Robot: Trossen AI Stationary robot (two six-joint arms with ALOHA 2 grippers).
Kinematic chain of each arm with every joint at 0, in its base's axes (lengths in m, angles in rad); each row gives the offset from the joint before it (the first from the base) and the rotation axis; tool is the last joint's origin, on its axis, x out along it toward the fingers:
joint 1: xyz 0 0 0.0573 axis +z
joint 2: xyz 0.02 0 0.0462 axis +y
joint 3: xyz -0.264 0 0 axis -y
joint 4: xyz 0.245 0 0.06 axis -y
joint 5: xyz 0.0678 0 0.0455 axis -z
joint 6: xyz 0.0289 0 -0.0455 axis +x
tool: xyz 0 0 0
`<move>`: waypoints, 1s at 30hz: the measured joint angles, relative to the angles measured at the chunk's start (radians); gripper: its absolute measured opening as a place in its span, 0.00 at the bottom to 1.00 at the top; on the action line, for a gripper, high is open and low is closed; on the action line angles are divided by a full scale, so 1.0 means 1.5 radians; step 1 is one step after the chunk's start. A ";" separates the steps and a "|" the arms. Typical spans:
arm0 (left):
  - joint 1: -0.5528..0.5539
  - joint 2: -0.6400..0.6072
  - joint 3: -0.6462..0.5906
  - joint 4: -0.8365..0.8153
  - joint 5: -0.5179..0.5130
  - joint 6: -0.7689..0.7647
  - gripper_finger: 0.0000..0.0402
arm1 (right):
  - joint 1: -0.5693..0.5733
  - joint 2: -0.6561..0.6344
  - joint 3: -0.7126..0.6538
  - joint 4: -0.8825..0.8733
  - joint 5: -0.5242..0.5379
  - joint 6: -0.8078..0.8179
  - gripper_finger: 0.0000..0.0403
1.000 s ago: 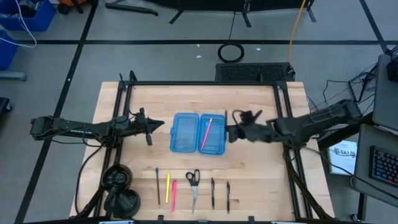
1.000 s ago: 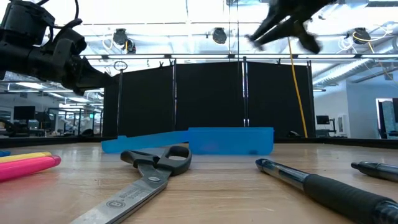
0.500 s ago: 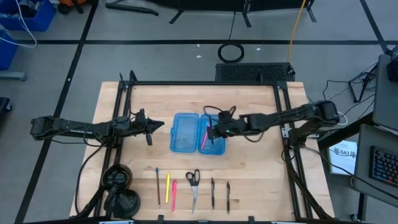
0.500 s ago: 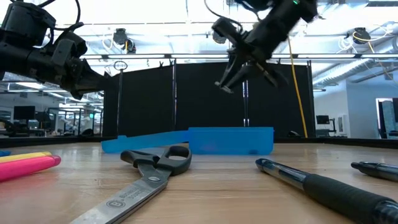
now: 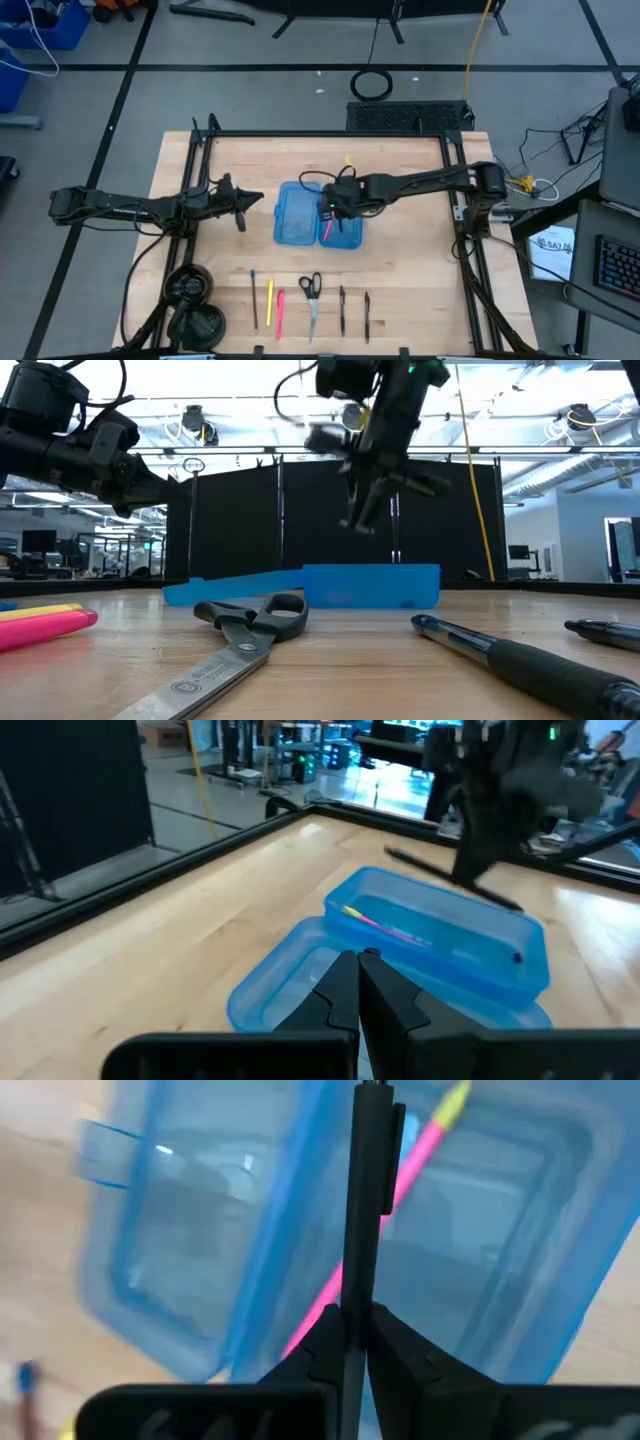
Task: Pick & place school supplies into a supply box
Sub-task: Put the right black pen into the blue supply box
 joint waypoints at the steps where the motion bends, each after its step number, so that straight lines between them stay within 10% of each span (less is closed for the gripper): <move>1: 0.000 0.000 0.000 0.000 -0.002 0.000 0.02 | -0.002 0.011 0.000 0.001 -0.006 0.000 0.04; 30: 0.000 0.000 0.000 -0.001 -0.023 0.003 0.02 | -0.052 0.075 -0.035 0.035 -0.029 0.000 0.04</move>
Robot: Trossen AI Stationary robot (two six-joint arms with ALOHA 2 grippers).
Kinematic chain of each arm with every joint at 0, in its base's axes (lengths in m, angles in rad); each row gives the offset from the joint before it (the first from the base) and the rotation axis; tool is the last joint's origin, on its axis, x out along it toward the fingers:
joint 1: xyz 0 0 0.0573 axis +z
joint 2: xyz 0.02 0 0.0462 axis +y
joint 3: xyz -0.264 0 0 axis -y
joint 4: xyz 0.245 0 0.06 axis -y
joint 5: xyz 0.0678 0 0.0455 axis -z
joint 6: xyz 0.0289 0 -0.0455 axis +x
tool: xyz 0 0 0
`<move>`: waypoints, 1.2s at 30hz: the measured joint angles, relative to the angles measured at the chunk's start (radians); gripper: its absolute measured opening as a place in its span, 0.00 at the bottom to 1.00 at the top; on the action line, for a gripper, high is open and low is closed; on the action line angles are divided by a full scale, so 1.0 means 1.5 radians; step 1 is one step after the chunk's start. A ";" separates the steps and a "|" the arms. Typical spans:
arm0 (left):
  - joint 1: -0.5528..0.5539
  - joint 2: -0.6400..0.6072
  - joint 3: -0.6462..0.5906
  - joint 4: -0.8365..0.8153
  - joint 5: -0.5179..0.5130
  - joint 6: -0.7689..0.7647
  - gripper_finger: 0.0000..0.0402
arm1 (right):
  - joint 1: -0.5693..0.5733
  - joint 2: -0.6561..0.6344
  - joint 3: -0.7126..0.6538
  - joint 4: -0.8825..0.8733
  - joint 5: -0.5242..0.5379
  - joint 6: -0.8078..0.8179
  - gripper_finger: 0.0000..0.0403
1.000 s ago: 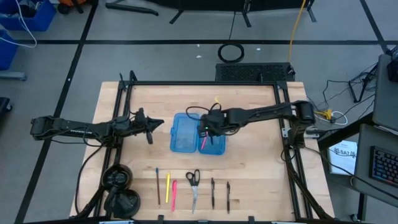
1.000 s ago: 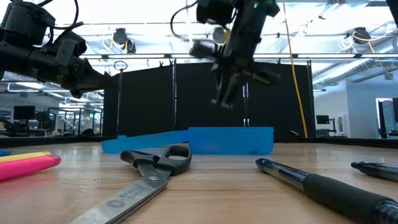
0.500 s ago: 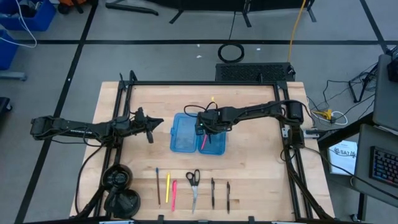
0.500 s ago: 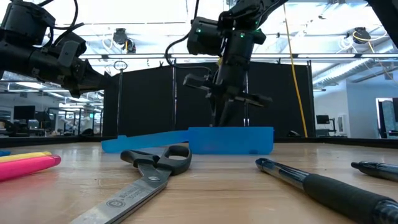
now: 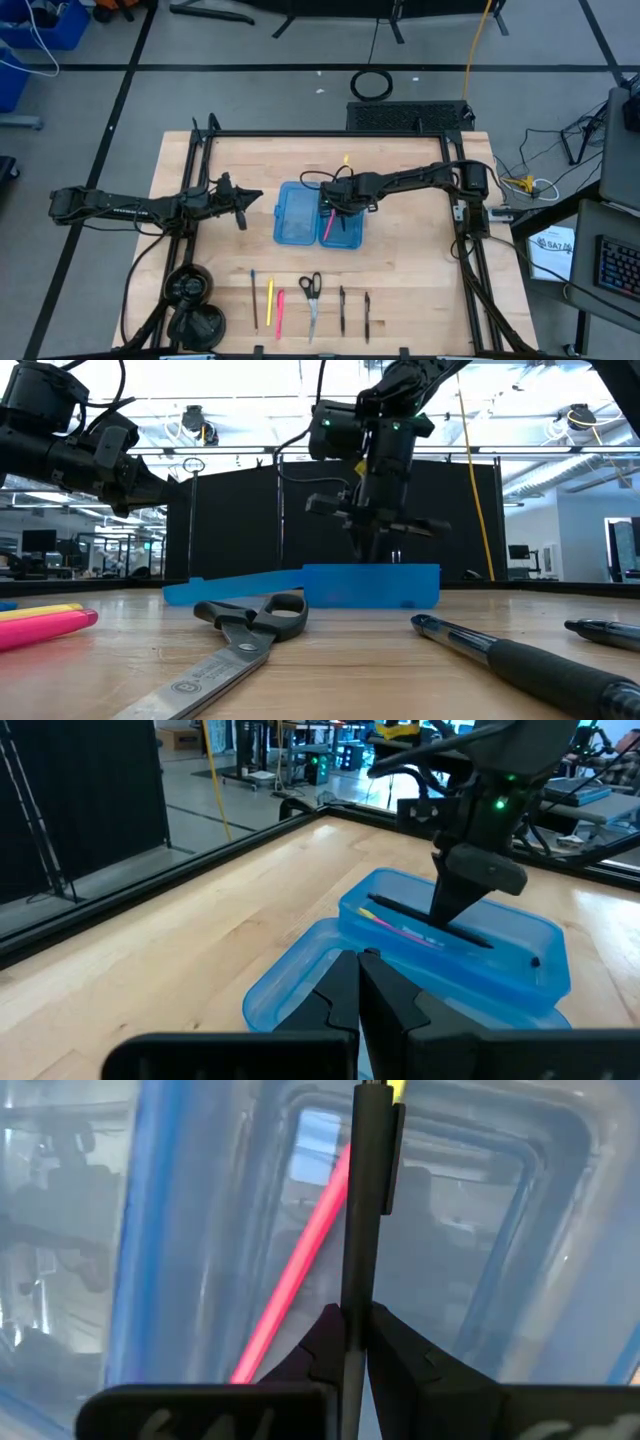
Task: Pick & place school supplies into a supply box
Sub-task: Put the right black pen into the blue supply box
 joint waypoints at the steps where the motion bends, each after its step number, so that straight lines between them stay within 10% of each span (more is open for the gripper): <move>1: 0.000 0.000 0.000 0.000 0.000 0.000 0.02 | 0.000 0.000 -0.006 0.006 0.000 0.000 0.04; 36: 0.000 0.000 0.000 -0.001 0.005 -0.004 0.02 | -0.003 -0.001 -0.048 0.127 -0.002 -0.021 0.13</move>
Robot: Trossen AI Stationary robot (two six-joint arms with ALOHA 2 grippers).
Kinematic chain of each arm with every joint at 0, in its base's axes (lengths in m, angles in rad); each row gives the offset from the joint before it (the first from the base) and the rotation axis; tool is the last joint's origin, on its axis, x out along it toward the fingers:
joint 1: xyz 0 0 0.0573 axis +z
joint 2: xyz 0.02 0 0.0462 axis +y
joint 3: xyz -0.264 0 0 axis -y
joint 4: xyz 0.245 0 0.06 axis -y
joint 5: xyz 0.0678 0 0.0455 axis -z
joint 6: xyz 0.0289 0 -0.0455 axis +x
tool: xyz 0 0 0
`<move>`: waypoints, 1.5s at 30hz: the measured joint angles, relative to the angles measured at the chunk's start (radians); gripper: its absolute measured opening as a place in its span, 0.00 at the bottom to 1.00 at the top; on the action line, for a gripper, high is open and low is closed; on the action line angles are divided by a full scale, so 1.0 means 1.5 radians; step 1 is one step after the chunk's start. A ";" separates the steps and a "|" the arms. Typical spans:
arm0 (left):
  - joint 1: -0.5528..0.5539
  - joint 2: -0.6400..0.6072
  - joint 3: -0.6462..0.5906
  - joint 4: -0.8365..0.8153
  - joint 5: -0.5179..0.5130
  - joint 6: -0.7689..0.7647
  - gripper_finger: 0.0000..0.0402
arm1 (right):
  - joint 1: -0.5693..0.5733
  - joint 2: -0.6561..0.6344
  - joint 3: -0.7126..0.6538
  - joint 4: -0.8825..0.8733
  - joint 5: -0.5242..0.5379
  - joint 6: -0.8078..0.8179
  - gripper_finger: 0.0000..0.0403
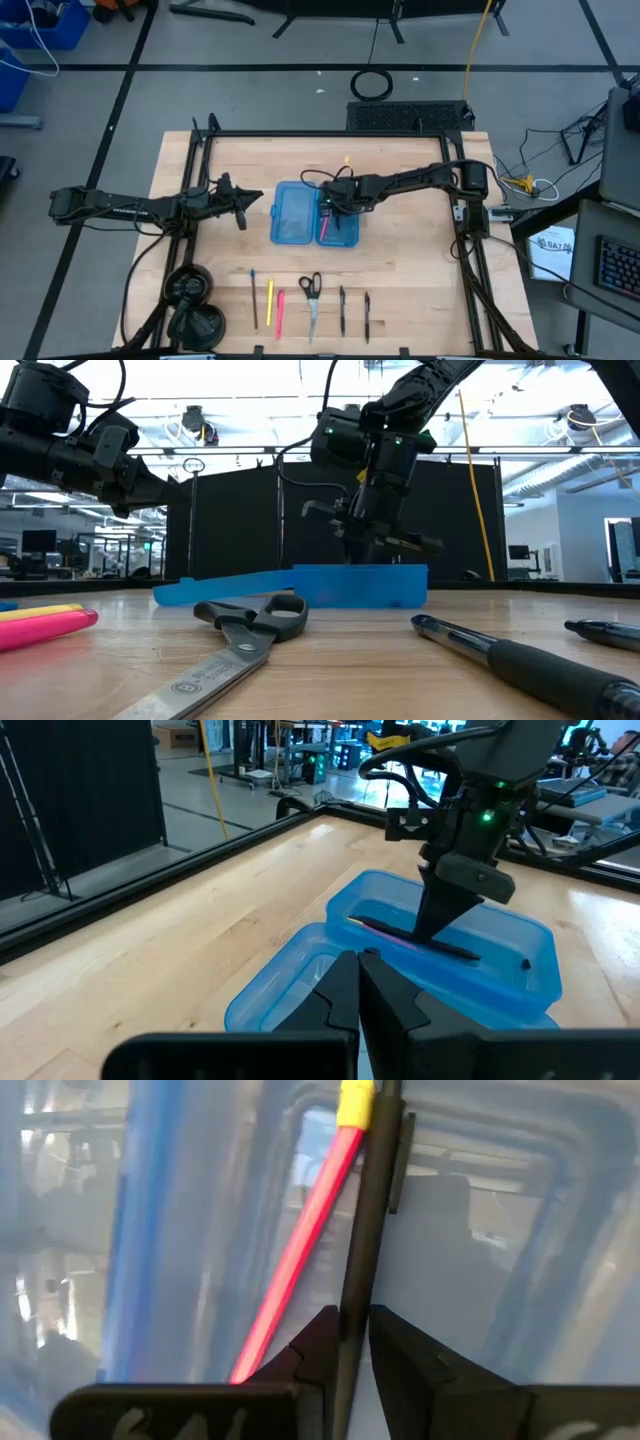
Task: Pick & place school supplies into a supply box
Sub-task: Put the right black pen into the blue supply box, then put the brown pencil into the blue supply box
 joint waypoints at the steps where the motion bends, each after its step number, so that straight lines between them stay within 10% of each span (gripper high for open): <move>1: 0.000 0.000 0.000 0.000 0.000 0.000 0.02 | 0.001 0.000 0.000 0.006 0.000 -0.004 0.13; 17: 0.000 0.000 0.000 -0.004 0.000 -0.002 0.02 | 0.004 -0.033 0.000 -0.019 -0.001 -0.160 0.24; 36: 0.000 0.000 0.000 -0.003 0.000 -0.003 0.02 | 0.028 -0.021 0.000 -0.011 -0.016 -0.287 0.01; 45: 0.000 0.000 0.000 -0.013 0.000 0.027 0.02 | 0.051 -0.216 -0.001 0.027 0.031 -0.504 0.00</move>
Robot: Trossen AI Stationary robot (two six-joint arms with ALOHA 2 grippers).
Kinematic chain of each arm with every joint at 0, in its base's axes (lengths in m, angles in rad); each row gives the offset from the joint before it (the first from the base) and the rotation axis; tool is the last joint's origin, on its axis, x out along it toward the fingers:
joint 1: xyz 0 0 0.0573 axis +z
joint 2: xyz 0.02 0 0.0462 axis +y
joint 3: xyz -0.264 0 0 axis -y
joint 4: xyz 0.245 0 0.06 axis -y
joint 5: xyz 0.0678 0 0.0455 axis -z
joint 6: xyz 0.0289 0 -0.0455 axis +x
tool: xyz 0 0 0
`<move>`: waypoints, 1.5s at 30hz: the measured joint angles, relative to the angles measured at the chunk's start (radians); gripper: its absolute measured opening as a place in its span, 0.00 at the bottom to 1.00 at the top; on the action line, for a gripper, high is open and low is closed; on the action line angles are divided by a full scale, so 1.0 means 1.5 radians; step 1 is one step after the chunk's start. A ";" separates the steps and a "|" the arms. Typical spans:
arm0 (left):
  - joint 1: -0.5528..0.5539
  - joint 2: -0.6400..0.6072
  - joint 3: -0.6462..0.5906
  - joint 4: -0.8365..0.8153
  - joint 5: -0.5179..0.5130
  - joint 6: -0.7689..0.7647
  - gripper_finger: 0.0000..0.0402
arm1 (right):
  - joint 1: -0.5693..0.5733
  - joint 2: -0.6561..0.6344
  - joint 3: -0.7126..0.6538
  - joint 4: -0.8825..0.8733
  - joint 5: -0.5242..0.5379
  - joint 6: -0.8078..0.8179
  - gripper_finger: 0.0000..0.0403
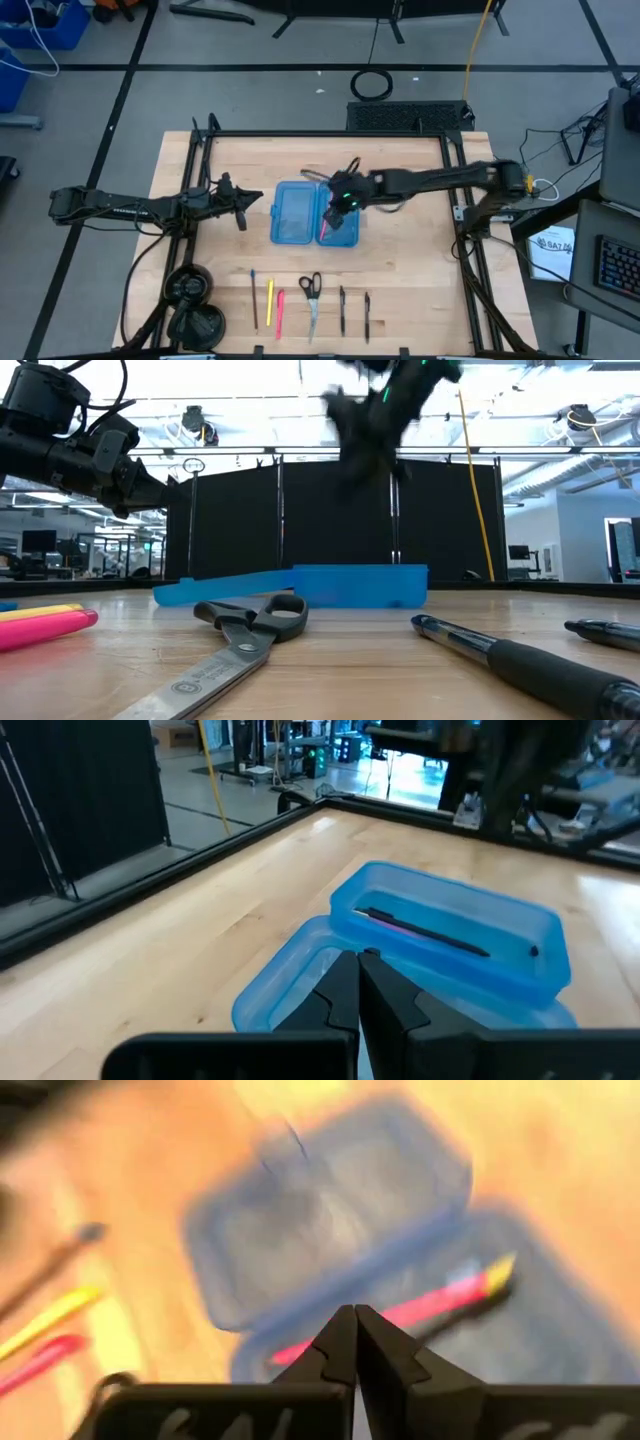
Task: Pick & place school supplies into a supply box
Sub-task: Put the brown pencil into the blue supply box
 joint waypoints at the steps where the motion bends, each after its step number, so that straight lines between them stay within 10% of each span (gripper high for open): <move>1: 0.000 0.000 0.000 -0.001 0.000 0.014 0.02 | 0.007 -0.034 0.000 0.002 0.008 -0.049 0.00; 13: 0.001 0.001 0.015 -0.057 -0.017 0.005 0.02 | 0.116 -0.399 -0.300 0.365 0.091 -0.350 0.00; 19: 0.001 0.021 0.190 -0.277 -0.062 -0.034 0.02 | 0.095 -0.506 -0.444 0.377 0.094 -0.358 0.00; 34: -0.055 0.375 0.690 -0.817 -0.156 -0.191 0.02 | 0.091 -0.540 -0.736 0.699 0.091 -0.353 0.00; 45: -0.160 0.642 0.784 -0.927 -0.051 -0.445 0.01 | 0.091 -0.558 -0.832 0.806 0.091 -0.387 0.00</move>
